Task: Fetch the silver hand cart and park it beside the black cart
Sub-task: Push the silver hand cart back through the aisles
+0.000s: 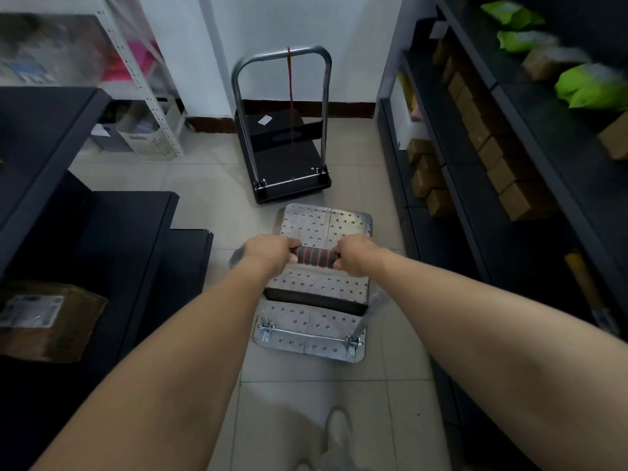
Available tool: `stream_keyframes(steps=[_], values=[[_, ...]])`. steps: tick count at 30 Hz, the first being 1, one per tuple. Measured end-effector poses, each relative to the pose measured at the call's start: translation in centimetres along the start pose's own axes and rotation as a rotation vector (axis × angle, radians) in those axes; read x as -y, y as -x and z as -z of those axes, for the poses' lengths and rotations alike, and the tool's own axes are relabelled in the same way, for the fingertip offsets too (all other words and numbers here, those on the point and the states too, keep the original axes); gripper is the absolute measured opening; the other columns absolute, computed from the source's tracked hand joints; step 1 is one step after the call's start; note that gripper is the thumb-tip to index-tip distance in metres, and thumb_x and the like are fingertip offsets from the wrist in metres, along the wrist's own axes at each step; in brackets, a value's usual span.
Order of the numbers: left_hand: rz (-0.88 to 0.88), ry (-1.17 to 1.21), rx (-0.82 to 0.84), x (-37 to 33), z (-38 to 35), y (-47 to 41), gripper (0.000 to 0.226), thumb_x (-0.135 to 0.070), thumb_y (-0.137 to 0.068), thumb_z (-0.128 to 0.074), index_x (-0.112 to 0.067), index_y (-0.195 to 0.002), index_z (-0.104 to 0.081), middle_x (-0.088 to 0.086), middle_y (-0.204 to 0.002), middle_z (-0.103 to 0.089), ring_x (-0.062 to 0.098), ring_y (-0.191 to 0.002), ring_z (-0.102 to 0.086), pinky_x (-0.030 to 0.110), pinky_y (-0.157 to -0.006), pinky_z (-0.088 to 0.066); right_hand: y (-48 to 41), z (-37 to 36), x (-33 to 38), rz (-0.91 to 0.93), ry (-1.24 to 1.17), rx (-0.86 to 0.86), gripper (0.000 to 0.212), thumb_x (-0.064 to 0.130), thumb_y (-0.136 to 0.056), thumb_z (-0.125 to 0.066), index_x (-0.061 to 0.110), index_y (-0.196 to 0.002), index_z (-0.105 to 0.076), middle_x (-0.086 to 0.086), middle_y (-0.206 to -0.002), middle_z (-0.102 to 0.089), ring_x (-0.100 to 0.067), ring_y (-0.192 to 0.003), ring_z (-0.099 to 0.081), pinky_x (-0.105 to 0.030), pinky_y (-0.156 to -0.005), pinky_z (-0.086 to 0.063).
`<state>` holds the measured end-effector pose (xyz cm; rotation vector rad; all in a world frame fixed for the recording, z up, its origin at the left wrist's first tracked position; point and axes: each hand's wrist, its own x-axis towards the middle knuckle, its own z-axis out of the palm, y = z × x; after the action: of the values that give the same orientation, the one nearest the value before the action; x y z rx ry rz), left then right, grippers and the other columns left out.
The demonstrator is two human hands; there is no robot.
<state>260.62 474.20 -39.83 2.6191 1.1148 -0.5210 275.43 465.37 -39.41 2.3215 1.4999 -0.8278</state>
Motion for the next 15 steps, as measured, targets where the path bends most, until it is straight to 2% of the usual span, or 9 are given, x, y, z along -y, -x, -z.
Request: stream_keyframes(steps=[2, 5, 10, 12, 15], values=[[-0.005, -0.021, -0.019, -1.4, 0.0, -0.6, 0.03, -0.018, -0.099, -0.047, -0.039, -0.119, -0.054, -0.004, -0.096, -0.06, 0.022, -0.091, -0.058, 0.031, -0.071, -0.042, 0.1, 0.2, -1.4, -0.025, -0.019, -0.012, 0.026, 0.027, -0.092, -0.059, 0.016, -0.116, -0.063, -0.003, -0.101, -0.064, -0.019, -0.091, -0.062, -0.031, -0.083, -0.054], [-0.003, -0.024, -0.033, -3.6, -0.1, -1.4, 0.026, -0.02, -0.098, -0.048, -0.037, -0.116, -0.053, -0.005, -0.089, -0.055, 0.021, -0.085, -0.054, 0.032, -0.067, -0.039, 0.2, 0.1, -3.7, -0.054, -0.09, -0.055, 0.026, 0.022, -0.093, -0.057, 0.019, -0.119, -0.061, -0.002, -0.1, -0.061, -0.018, -0.088, -0.059, -0.028, -0.077, -0.05], [0.01, -0.053, -0.076, -7.4, -0.3, -2.1, 0.025, -0.018, -0.097, -0.049, -0.033, -0.118, -0.051, -0.003, -0.091, -0.056, 0.02, -0.081, -0.05, 0.031, -0.065, -0.038, 0.3, -0.3, -7.3, -0.086, -0.122, -0.116, 0.029, 0.02, -0.096, -0.052, 0.024, -0.125, -0.055, -0.002, -0.096, -0.055, -0.02, -0.086, -0.055, -0.028, -0.07, -0.044], [0.013, -0.069, -0.09, -8.9, -0.2, -2.3, 0.024, -0.02, -0.098, -0.047, -0.031, -0.12, -0.05, -0.001, -0.097, -0.06, 0.02, -0.083, -0.052, 0.031, -0.066, -0.038, 0.4, -0.3, -8.5, -0.114, -0.131, -0.11, 0.03, 0.019, -0.097, -0.05, 0.027, -0.126, -0.052, -0.002, -0.096, -0.053, -0.02, -0.084, -0.054, -0.027, -0.063, -0.041], [0.002, -0.073, -0.094, -10.9, -0.1, -2.5, 0.021, -0.023, -0.1, -0.044, -0.027, -0.12, -0.049, 0.001, -0.105, -0.063, 0.023, -0.094, -0.058, 0.031, -0.068, -0.036, 0.5, 0.0, -10.1, -0.153, -0.108, -0.129, 0.034, 0.017, -0.097, -0.05, 0.029, -0.129, -0.051, -0.004, -0.102, -0.057, -0.024, -0.093, -0.058, -0.031, -0.069, -0.046]])
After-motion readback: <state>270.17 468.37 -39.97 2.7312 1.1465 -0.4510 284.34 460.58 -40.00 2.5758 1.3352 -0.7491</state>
